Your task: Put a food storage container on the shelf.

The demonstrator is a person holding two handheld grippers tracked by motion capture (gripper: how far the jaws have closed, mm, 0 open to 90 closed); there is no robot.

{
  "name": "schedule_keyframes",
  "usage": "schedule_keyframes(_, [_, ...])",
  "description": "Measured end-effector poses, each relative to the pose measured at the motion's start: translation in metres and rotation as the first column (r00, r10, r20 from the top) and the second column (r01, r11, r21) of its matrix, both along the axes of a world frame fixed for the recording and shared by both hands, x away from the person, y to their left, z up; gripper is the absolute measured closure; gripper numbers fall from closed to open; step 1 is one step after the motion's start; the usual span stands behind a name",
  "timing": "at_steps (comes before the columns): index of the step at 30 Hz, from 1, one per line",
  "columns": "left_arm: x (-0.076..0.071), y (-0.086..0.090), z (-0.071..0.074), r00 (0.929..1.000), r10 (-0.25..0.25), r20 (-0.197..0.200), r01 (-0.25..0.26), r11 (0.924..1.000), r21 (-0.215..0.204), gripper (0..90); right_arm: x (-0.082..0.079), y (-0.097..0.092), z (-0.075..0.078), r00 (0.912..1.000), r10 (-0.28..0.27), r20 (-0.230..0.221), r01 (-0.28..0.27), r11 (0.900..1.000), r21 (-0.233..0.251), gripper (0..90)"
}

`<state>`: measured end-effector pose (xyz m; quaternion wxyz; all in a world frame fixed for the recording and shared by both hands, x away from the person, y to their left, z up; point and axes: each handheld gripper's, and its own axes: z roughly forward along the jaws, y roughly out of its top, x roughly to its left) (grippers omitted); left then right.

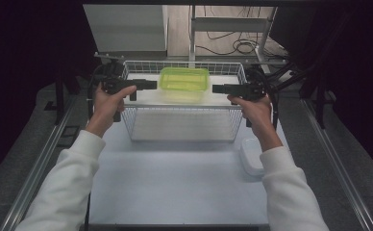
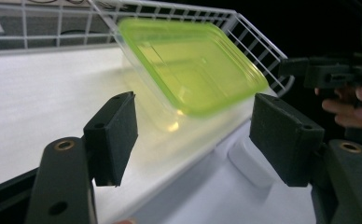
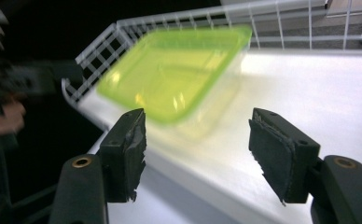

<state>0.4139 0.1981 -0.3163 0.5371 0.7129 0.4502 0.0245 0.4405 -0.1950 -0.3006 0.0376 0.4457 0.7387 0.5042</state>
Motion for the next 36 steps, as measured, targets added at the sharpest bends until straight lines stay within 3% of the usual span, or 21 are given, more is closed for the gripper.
schedule_keyframes(4, [-0.027,0.002,-0.014,0.9996,-0.026,0.010,0.025,0.9970,0.074,31.9,-0.021,-0.010,-0.008,0.9986,0.049,0.017,-0.049,0.9976,-0.048,35.0])
schedule_keyframes(6, [-0.038,0.003,-0.021,0.9992,-0.034,0.021,0.032,0.9951,0.093,31.9,-0.030,-0.014,-0.014,0.9975,0.067,0.021,-0.065,0.9954,-0.071,34.9])
schedule_keyframes(7, [-0.051,0.003,-0.029,0.9991,-0.031,0.028,0.028,0.9932,0.113,31.8,-0.040,-0.018,-0.020,0.9966,0.079,0.022,-0.077,0.9929,-0.090,34.9])
schedule_keyframes(8, [-0.051,0.003,-0.029,0.9991,-0.031,0.028,0.028,0.9932,0.113,31.9,-0.040,-0.018,-0.020,0.9966,0.079,0.022,-0.077,0.9929,-0.090,34.9])
schedule_keyframes(9, [-0.062,0.003,-0.038,0.9991,-0.038,0.020,0.035,0.9916,0.125,31.9,-0.052,-0.024,-0.028,0.9944,0.104,0.016,-0.102,0.9894,-0.104,35.6])
schedule_keyframes(13, [-0.077,-0.001,-0.052,0.9984,-0.057,0.001,0.056,0.9853,0.162,31.9,-0.064,-0.029,-0.038,0.9917,0.128,0.006,-0.126,0.9815,-0.144,37.0])
schedule_keyframes(14, [-0.081,-0.001,-0.056,0.9981,-0.061,-0.003,0.061,0.9841,0.167,32.0,-0.072,-0.033,-0.047,0.9894,0.145,-0.004,-0.143,0.9728,-0.182,37.7])
schedule_keyframes(17, [-0.091,-0.003,-0.065,0.9972,-0.074,-0.011,0.074,0.9778,0.196,32.1,-0.077,-0.034,-0.055,0.9865,0.162,-0.022,-0.163,0.9663,-0.199,39.3])
schedule_keyframes(21, [-0.101,-0.003,-0.077,0.9969,-0.076,-0.020,0.079,0.9706,0.228,32.7,-0.086,-0.034,-0.073,0.9799,0.191,-0.058,-0.199,0.9518,-0.233,39.7])
schedule_keyframes(27, [-0.106,-0.009,-0.098,0.9940,-0.083,-0.071,0.101,0.9461,0.308,31.6,-0.090,-0.031,-0.098,0.9727,0.206,-0.106,-0.227,0.9379,-0.262,39.2])
schedule_keyframes(28, [-0.106,-0.009,-0.100,0.9940,-0.081,-0.074,0.100,0.9455,0.310,31.7,-0.090,-0.031,-0.103,0.9707,0.209,-0.118,-0.234,0.9316,-0.278,38.9])
schedule_keyframes(32, [-0.108,-0.010,-0.104,0.9937,-0.075,-0.082,0.099,0.9375,0.334,31.4,-0.091,-0.031,-0.107,0.9711,0.204,-0.124,-0.232,0.9281,-0.291,38.8])
schedule_keyframes(36, [-0.110,-0.008,-0.104,0.9946,-0.068,-0.078,0.090,0.9403,0.328,31.2,-0.090,-0.032,-0.109,0.9728,0.196,-0.124,-0.225,0.9275,-0.299,38.7])
